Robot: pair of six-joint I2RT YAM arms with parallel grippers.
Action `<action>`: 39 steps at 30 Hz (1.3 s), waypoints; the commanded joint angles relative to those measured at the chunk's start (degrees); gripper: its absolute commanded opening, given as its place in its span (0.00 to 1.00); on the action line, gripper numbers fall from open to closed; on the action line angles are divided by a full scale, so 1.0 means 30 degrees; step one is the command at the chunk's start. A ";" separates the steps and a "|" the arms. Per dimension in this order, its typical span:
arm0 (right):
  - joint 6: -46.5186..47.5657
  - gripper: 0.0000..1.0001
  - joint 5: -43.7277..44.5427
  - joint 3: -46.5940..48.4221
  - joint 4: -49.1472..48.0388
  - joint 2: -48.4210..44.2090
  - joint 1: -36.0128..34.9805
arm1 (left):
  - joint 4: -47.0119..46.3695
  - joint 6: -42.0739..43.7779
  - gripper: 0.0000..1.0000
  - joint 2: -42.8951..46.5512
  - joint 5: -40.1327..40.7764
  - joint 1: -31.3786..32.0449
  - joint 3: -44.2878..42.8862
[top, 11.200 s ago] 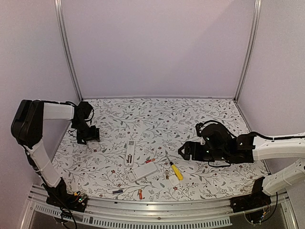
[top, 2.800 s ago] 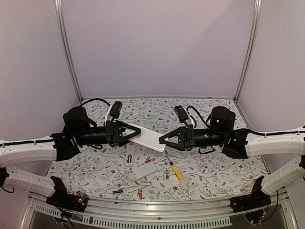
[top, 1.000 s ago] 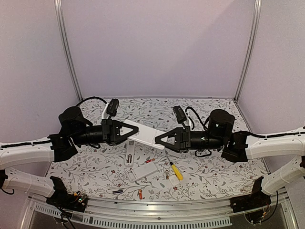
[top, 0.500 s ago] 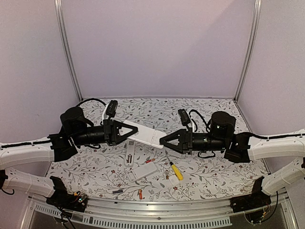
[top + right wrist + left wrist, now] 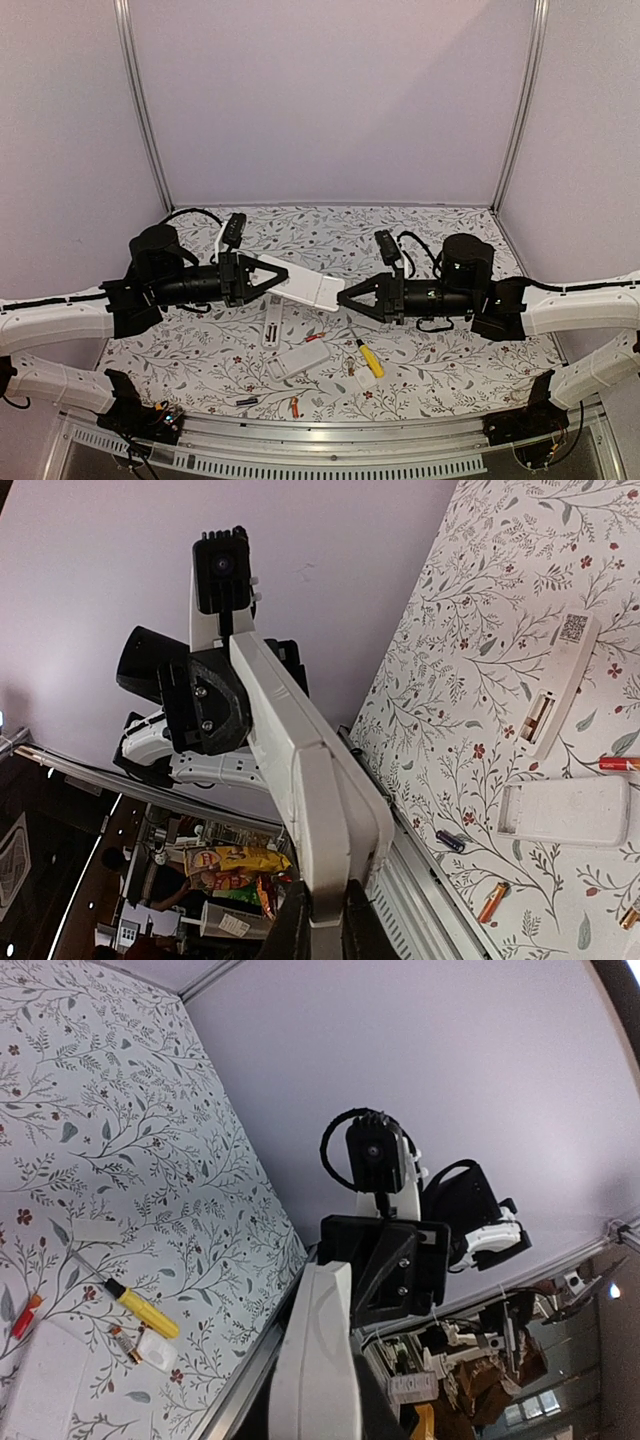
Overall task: Unload the batteries from the remote control
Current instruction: Remove the battery cover from the remote control.
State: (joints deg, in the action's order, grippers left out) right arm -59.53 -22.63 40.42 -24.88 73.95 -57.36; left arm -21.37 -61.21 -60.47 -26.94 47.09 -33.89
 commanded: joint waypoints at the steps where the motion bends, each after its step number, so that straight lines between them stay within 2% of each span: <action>1: -0.0021 0.09 0.0253 -0.0119 0.0129 -0.0215 0.0076 | -0.0923 0.0109 0.00 0.0024 -0.0337 -0.0017 -0.0075; 16: -0.0103 0.13 -0.0393 0.0682 -0.0885 0.1409 0.0078 | -0.1989 -0.0229 0.00 -0.0422 -0.1257 0.0026 0.0039; 23: -0.0240 0.03 -0.0221 0.0521 -0.0934 0.1440 0.0078 | -0.1484 -0.0306 0.00 -0.0189 -0.0535 -0.0091 0.0246; 27: -0.0411 0.00 0.0160 0.0099 -0.0912 0.0984 0.0078 | -0.1231 -0.0602 0.00 -0.0020 -0.0425 -0.0593 0.0487; 39: -0.0541 0.00 0.0936 -0.0846 -0.0101 -0.0722 0.0151 | -0.0215 -0.0676 0.00 0.0602 -0.0799 -0.2941 0.0991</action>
State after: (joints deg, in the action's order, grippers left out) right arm -61.10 -22.22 38.76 -27.59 74.39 -57.25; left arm -21.78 -63.29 -60.07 -28.08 40.23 -32.12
